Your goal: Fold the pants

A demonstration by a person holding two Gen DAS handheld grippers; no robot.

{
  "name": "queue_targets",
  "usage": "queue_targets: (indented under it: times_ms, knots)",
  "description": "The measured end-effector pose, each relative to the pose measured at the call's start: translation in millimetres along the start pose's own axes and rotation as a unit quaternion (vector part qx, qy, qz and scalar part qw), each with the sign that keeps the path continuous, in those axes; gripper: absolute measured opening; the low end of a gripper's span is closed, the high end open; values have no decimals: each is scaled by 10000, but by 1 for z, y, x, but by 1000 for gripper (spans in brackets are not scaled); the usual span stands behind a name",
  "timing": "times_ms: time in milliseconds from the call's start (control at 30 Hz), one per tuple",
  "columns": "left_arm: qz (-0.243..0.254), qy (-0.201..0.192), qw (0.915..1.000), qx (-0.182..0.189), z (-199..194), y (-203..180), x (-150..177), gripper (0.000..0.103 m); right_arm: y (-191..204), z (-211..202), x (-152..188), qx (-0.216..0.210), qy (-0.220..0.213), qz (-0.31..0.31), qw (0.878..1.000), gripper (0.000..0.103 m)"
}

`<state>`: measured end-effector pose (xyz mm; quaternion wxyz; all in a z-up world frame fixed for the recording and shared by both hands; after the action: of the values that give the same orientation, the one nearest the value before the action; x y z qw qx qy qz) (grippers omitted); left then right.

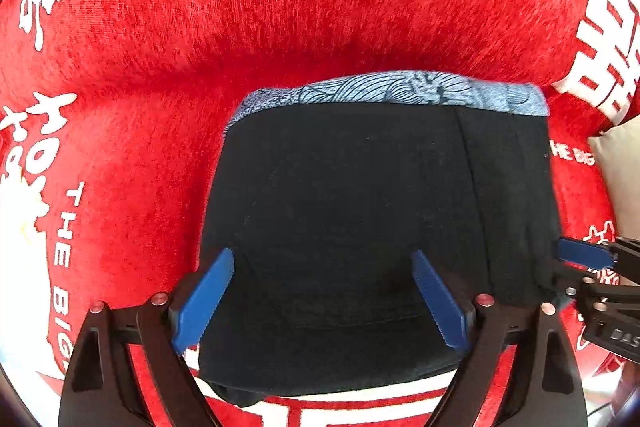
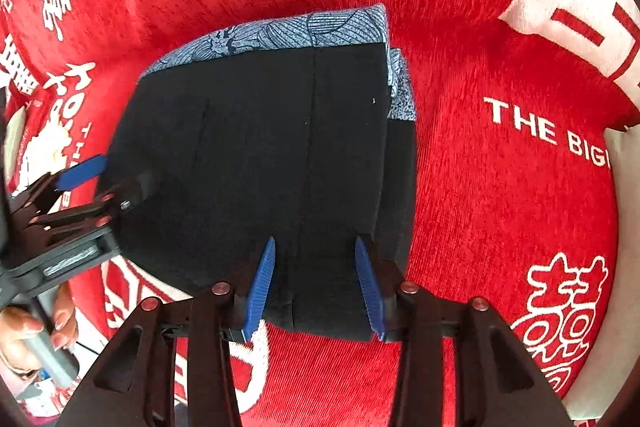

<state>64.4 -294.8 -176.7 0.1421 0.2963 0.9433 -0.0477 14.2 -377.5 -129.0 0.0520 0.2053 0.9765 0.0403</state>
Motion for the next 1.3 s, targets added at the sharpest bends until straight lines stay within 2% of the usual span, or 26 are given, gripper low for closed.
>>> queue_targets:
  times_ms: [100,167,367,633,833,933,1167,1300]
  knots:
    - [14,24,10000,-5,0,-1,3,92,0,2,0,13,-66,51,10000,50]
    - [5,20,10000,-4,-1,0,3,92,0,3,1,109,-117,60,9999,56]
    - [-34,85,9999,139,-2,9,1,92,-6,3,-1,-18,-117,208,9997,56]
    - [-16,164,9998,147,-2,12,3,92,-12,-7,4,-93,-208,409,9989,62]
    - [-206,117,9991,353,-7,22,6,92,-14,-12,11,-56,-202,454,9988,76]
    - [-193,170,9993,273,-7,26,6,92,-16,-14,13,-44,-196,475,9987,81]
    - [-116,390,9991,-90,-8,32,8,92,-23,-16,15,-113,-179,618,9979,81]
    - [-127,425,9989,-147,-9,35,9,92,-27,-17,17,-156,-154,708,9973,81]
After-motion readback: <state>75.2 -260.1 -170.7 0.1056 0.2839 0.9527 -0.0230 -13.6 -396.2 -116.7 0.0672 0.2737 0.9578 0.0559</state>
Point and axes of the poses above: each gripper's, at about its wrist camera, not at the fingertips, and z roughly the way its jaws point, y to its left, x to its underside, the point moved 2 cm from there along z, roughly the way its jaws point, and after that the axes turned 14 degrees about z, right-handed, at the moved point
